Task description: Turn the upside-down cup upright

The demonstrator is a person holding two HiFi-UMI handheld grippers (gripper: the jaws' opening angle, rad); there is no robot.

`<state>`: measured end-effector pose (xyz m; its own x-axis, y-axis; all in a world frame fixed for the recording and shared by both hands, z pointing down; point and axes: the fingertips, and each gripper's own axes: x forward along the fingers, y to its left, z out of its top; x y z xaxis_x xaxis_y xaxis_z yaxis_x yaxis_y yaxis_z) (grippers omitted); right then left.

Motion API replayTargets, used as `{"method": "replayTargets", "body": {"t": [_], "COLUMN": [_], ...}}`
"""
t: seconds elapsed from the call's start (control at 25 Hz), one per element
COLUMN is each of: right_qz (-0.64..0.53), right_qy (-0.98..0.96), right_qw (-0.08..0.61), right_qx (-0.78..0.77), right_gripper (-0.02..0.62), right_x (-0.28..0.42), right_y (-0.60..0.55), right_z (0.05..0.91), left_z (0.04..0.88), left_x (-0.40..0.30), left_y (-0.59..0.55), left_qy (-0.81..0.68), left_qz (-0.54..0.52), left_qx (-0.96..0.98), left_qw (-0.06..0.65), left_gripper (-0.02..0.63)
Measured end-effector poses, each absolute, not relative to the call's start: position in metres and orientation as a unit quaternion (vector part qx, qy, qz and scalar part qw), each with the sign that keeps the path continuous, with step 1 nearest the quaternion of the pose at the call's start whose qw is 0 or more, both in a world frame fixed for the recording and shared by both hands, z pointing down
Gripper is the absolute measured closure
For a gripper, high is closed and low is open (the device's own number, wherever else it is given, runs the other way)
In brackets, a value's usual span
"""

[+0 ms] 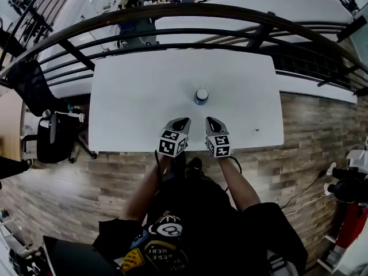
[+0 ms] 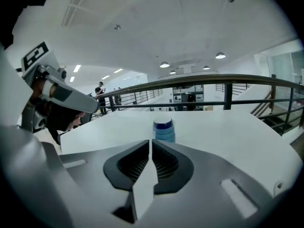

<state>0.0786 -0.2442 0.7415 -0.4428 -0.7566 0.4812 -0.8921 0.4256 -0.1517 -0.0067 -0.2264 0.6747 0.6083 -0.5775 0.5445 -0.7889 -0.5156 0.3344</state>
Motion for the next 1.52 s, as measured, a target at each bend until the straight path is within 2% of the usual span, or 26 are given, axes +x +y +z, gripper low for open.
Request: {"method": "replayTargets", "body": {"t": [0.08, 0.16, 0.36, 0.44, 0.56, 0.64, 0.68, 0.84, 0.92, 0.96, 1.04, 1.12, 1.24, 1.28, 1.32, 1.52], "right_qz": [0.207, 0.209, 0.203, 0.201, 0.189, 0.193, 0.197, 0.167, 0.143, 0.131, 0.104, 0.081, 0.056, 0.046, 0.033, -0.011], "right_qy": [-0.811, -0.805, -0.79, -0.79, -0.791, -0.787, -0.787, -0.806, -0.818, -0.826, -0.841, -0.847, -0.834, -0.83, -0.827, -0.831], "right_qw": [0.181, 0.195, 0.22, 0.233, 0.261, 0.266, 0.266, 0.297, 0.318, 0.323, 0.33, 0.34, 0.381, 0.395, 0.406, 0.427], "right_qx": [0.517, 0.521, 0.535, 0.53, 0.521, 0.522, 0.52, 0.483, 0.457, 0.443, 0.417, 0.4, 0.395, 0.392, 0.388, 0.356], "right_gripper": [0.517, 0.474, 0.258, 0.208, 0.169, 0.17, 0.21, 0.215, 0.215, 0.215, 0.215, 0.215, 0.215, 0.215, 0.215, 0.213], "right_x": [0.079, 0.073, 0.062, 0.055, 0.048, 0.052, 0.054, 0.048, 0.044, 0.042, 0.033, 0.025, 0.032, 0.036, 0.04, 0.049], "right_y": [-0.268, -0.29, -0.347, -0.364, -0.381, -0.39, -0.392, -0.388, -0.381, -0.378, -0.368, -0.36, -0.355, -0.355, -0.356, -0.354], "right_z": [0.757, 0.771, 0.797, 0.807, 0.824, 0.833, 0.834, 0.826, 0.817, 0.807, 0.783, 0.759, 0.739, 0.735, 0.732, 0.709], "left_z": [0.683, 0.69, 0.698, 0.702, 0.706, 0.706, 0.706, 0.71, 0.714, 0.718, 0.724, 0.727, 0.72, 0.714, 0.707, 0.679], "left_x": [-0.008, -0.007, -0.014, -0.018, -0.022, -0.023, -0.022, -0.01, 0.004, 0.011, 0.026, 0.039, 0.053, 0.057, 0.062, 0.067], "left_y": [-0.246, -0.267, -0.302, -0.31, -0.319, -0.323, -0.325, -0.34, -0.351, -0.356, -0.359, -0.356, -0.35, -0.349, -0.348, -0.351], "left_qy": [-0.395, -0.385, -0.358, -0.351, -0.344, -0.337, -0.333, -0.32, -0.318, -0.318, -0.311, -0.299, -0.29, -0.284, -0.278, -0.271], "left_qz": [0.187, 0.184, 0.183, 0.189, 0.197, 0.204, 0.21, 0.239, 0.25, 0.254, 0.264, 0.281, 0.286, 0.279, 0.269, 0.162], "left_qx": [0.852, 0.855, 0.863, 0.864, 0.865, 0.865, 0.865, 0.861, 0.859, 0.855, 0.847, 0.844, 0.845, 0.847, 0.851, 0.852], "left_qw": [0.29, 0.293, 0.305, 0.307, 0.308, 0.311, 0.312, 0.315, 0.314, 0.321, 0.341, 0.345, 0.347, 0.352, 0.357, 0.418], "left_gripper": [0.601, 0.601, 0.601, 0.601, 0.601, 0.601, 0.587, 0.478, 0.382, 0.294, 0.187, 0.144, 0.141, 0.174, 0.239, 0.252]}}
